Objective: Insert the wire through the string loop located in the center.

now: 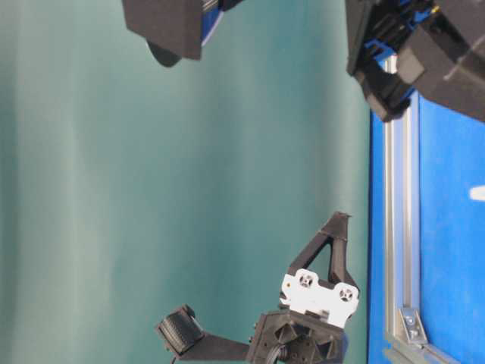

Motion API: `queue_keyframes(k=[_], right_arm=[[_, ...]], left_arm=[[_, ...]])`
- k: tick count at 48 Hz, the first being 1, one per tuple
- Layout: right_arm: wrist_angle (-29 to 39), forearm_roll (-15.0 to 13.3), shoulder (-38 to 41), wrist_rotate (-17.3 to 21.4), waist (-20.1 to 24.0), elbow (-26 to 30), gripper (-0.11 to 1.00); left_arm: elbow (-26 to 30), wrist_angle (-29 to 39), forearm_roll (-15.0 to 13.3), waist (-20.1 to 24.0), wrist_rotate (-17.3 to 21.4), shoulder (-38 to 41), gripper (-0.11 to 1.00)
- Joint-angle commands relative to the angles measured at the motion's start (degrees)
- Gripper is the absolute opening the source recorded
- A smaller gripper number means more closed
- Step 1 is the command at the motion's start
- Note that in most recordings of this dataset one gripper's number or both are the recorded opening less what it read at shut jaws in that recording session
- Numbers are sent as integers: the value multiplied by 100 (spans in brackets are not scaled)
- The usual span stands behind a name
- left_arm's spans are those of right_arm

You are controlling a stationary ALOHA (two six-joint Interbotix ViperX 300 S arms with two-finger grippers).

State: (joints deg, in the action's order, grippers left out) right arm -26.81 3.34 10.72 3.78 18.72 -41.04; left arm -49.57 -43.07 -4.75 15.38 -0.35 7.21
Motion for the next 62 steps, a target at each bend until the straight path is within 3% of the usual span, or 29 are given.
queue_keyframes(k=[1, 52, 62], right_arm=[[-26, -9, -185, -9, 9, 26, -3], [-26, -9, -185, -9, 9, 26, -3], [-18, 26, -308, 35, 9, -193, -3]], left_arm=[[88, -35, 18, 9, 9, -167, 0], [88, -35, 9, 9, 0, -167, 0], [88, -35, 9, 9, -9, -167, 0]])
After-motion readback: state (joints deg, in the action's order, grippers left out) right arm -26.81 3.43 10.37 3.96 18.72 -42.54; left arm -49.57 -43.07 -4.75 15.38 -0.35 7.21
